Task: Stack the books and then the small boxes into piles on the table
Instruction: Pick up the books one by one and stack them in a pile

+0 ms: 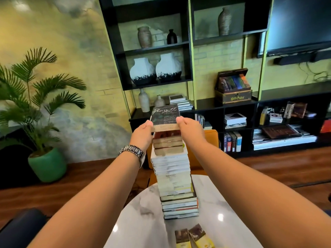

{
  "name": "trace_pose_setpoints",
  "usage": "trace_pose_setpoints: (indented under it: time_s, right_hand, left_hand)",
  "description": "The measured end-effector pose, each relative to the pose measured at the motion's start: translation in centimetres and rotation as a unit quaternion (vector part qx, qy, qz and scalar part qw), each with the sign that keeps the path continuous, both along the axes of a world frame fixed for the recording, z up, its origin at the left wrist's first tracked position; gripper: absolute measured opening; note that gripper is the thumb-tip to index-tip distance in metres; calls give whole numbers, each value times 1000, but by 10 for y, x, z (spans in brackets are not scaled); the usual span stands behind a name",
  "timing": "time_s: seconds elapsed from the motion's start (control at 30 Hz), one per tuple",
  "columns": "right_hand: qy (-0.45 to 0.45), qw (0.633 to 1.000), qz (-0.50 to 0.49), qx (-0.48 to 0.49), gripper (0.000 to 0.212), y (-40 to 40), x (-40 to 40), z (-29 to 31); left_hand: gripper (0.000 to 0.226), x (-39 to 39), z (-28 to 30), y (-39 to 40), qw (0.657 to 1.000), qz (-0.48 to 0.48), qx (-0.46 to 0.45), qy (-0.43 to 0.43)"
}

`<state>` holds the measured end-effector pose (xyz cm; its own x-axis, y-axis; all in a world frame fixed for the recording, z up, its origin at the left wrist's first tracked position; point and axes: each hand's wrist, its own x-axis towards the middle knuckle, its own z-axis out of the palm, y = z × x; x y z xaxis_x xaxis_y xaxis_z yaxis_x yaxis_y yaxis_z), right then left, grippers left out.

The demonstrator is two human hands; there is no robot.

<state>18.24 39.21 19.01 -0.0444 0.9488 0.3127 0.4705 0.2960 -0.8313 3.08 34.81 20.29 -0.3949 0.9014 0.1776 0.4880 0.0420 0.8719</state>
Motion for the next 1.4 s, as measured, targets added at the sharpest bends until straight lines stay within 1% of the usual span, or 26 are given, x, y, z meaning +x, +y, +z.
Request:
trace_pose_setpoints:
  time_s: [0.07, 0.17, 0.27, 0.3, 0.37, 0.5, 0.67, 0.77, 0.87, 0.93, 1.07, 1.1, 1.2, 1.23, 1.3, 1.4]
  right_hand:
    - [-3, 1000, -2, -7, 35, 7, -4, -7]
    - [-10, 1000, -5, -3, 38, 15, -9, -20]
    - [-16, 1000, -14, 5, 39, 20, -10, -27]
    - [-16, 1000, -15, 9, 39, 21, -10, -28]
    - [-19, 1000, -16, 11, 37, 24, -11, -30]
    - [-22, 999, -25, 13, 39, 23, -11, -35]
    - [9, 999, -33, 13, 35, 19, -12, -35]
    - [6, 1000, -30, 5, 32, 18, -12, -35]
    - [35, 999, -15, -7, 36, 14, -11, -35]
    - [65, 998, -4, -22, 42, 8, -8, -37]
    - [78, 996, 4, -32, 46, -11, -1, -51]
    - [87, 995, 4, -38, 43, -19, 1, -55]
    - [104, 993, 12, -45, 36, -46, 9, -67]
    - [106, 993, 15, -52, 37, -52, 11, -73]
    - [101, 992, 16, -71, 38, -72, 15, -90]
    - [89, 991, 11, -96, 41, -98, 21, -116]
  left_hand:
    - [34, -2, -4, 7, 1000, -1, -5, -28]
    - [33, -7, -18, 20, 998, -5, -14, -53]
    - [43, -9, -30, 27, 997, -5, -24, -75]
    - [41, -10, -33, 29, 997, -7, -20, -76]
    - [46, -11, -37, 32, 998, -8, -13, -69]
    - [52, -13, -43, 36, 998, -2, -6, -65]
    - [56, -11, -45, 35, 998, -18, -7, -53]
    - [60, -12, -47, 35, 998, -16, -11, -55]
    - [57, -10, -45, 32, 999, -29, -9, -43]
    - [55, -10, -49, 29, 998, -31, 3, -46]
    - [60, -7, -66, 12, 996, -50, 18, -72]
    - [58, -5, -71, 5, 995, -55, 27, -73]
    - [41, -2, -87, -16, 994, -71, 48, -63]
    - [43, -1, -92, -21, 994, -84, 46, -56]
    - [58, -2, -114, -33, 993, -97, 17, -58]
    - [64, 4, -147, -53, 990, -117, -29, -76]
